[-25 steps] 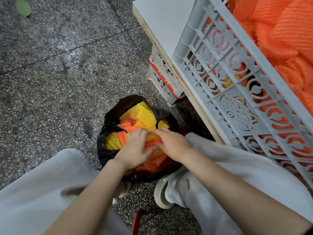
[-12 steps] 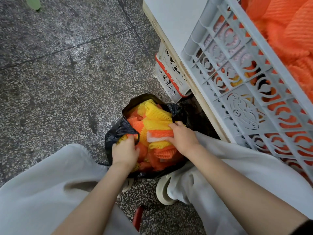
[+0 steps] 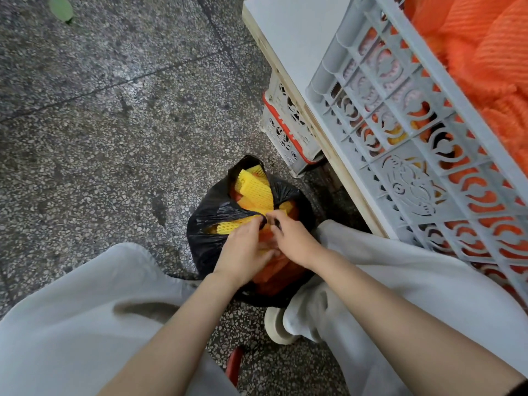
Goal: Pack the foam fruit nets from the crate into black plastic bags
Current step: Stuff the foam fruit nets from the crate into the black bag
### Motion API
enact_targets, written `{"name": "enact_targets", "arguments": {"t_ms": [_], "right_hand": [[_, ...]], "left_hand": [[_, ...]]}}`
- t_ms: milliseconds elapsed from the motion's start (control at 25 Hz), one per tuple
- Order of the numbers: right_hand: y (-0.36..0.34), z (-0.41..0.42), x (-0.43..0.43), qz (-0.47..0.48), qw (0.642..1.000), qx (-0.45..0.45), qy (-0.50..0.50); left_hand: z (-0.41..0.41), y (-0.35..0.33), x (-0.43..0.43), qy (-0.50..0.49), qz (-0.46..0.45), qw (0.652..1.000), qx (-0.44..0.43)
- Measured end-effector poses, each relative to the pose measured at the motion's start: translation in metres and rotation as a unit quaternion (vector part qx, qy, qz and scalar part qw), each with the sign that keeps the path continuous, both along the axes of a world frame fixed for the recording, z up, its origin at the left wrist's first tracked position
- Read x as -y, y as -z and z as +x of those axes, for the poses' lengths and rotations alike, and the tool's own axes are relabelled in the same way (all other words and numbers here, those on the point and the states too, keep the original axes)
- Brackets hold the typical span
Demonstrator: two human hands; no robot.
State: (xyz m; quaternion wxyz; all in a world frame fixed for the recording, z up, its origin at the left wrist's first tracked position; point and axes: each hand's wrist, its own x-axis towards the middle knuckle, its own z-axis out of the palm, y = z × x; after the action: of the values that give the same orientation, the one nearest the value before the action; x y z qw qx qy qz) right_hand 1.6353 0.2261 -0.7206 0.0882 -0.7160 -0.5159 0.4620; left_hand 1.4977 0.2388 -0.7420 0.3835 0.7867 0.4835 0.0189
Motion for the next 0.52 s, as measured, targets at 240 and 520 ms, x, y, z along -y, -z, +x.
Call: {"name": "enact_targets", "arguments": {"t_ms": [240,520], "right_hand": [[-0.040,0.028,-0.006,0.103,0.976,-0.028,0.191],[-0.045,0.055,-0.006,0.088,0.983,0.064,0.149]], "left_hand": [[0.008,0.015,0.003,0.015,0.098,0.991,-0.085],[0.010,0.022,-0.010,0.002,0.027,0.994,-0.103]]}}
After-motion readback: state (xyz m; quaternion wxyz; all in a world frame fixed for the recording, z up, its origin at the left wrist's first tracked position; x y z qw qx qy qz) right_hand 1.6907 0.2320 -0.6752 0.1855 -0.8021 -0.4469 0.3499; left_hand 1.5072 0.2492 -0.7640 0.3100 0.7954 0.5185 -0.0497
